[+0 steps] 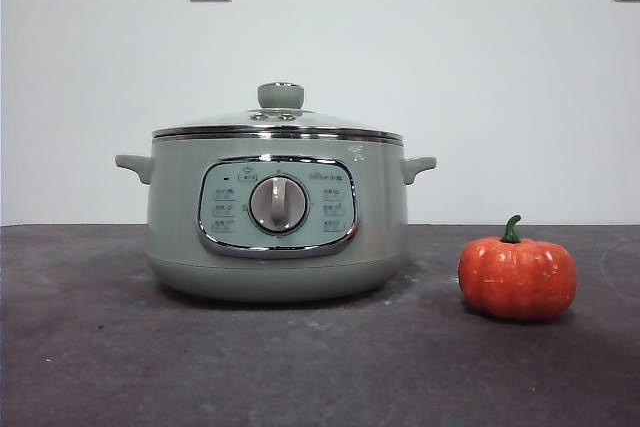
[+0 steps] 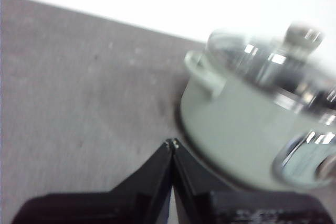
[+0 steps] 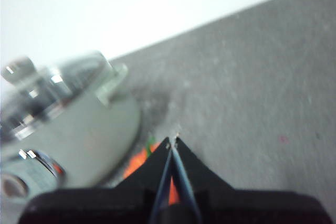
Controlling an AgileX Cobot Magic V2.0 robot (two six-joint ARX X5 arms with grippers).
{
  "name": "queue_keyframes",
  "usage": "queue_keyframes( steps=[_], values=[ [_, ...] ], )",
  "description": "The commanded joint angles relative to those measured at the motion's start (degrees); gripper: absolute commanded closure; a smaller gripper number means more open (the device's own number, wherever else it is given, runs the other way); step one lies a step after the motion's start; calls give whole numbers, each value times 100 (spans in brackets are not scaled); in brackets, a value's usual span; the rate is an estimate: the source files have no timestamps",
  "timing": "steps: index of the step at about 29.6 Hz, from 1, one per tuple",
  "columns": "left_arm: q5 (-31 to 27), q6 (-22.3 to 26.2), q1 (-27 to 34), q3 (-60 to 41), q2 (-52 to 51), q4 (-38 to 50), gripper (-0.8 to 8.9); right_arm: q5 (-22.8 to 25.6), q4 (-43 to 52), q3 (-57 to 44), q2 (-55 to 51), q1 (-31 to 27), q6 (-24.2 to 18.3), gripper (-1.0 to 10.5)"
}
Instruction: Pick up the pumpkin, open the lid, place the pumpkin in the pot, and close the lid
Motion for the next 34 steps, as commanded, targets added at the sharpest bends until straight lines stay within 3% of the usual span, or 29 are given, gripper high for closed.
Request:
queue_keyframes(
  steps=[1,7,18,23,27,33,34],
  values=[
    [24,-175,20,446,111,-138,820,-9,-101,428,219,4,94,958],
    [369,-48,20,1552,894,-466,820,-24,-761,1648,1025,4,-219,958],
    [1558,1523,20,3845,2820,-2238,821,-1012,-2983,4271,2953,7,-1818,958],
    [1845,1921,17,4509,3226,-2938,821,-1069,-4142,5265,3637,11,-2332,958],
    [1869,2090,17,4750,3287,-3274,821,-1064,-4789,5759,3978,11,-2520,958],
    [1886,2096,17,4778,3287,-3287,804,-1062,-4802,5807,4044,11,-2522,939],
    [1895,2096,17,4778,3287,-3279,703,-1062,-4800,5807,4041,11,-2522,882]
  ],
)
